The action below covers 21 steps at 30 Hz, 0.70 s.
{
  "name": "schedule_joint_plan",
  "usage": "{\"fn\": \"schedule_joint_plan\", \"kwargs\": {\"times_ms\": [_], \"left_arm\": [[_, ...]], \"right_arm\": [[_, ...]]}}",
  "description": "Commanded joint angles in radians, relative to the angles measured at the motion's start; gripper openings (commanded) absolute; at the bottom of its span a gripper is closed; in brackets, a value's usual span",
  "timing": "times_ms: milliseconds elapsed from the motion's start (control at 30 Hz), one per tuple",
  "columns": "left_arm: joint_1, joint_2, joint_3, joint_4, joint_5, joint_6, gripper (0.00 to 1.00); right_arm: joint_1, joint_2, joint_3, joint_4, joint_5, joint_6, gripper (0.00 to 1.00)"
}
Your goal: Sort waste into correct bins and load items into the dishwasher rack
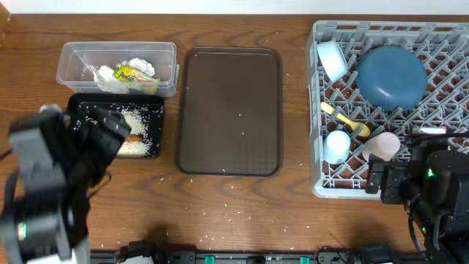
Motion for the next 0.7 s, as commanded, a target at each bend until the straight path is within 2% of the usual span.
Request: {"fn": "schedule_joint_plan", "kwargs": {"times_ms": [0,133,267,367,433,533,667], "left_arm": [[0.002,-0.085,0.015,-0.053,0.029,0.072,0.89],[0.001,-0.173,0.011,-0.132,0.029,0.277,0.89],[-0.011,-0.237,-0.056,-0.061,0.029,0.567,0.89],[-0.013,-0.314,-0.184,0.122,0.030,0.730,0.89],[-0.013,-0.388,-0.314,0.294,0.030,0.780,0.89],[-0.013,-0.520,-0.558,0.591,0.031,0.781,0.89],[-0.019,-0.660,-0.817,0.866,0.034,0.781,0.89]], "right_arm": [[-0.002,0.000,-0.003,0.002,0.014,0.011,0.99],[-0.002,0.000,-0.003,0.002,0.014,0.011,0.99],[-0.002,0.000,-0.003,0.002,0.014,0.011,0.99],[-0.002,0.000,-0.003,0.002,0.014,0.011,0.99],[-0.002,0.000,-0.003,0.002,0.014,0.011,0.99],[-0.002,0.000,-0.003,0.002,0.014,0.011,0.99],[-0.002,0.000,-0.003,0.002,0.014,0.011,0.99]]}}
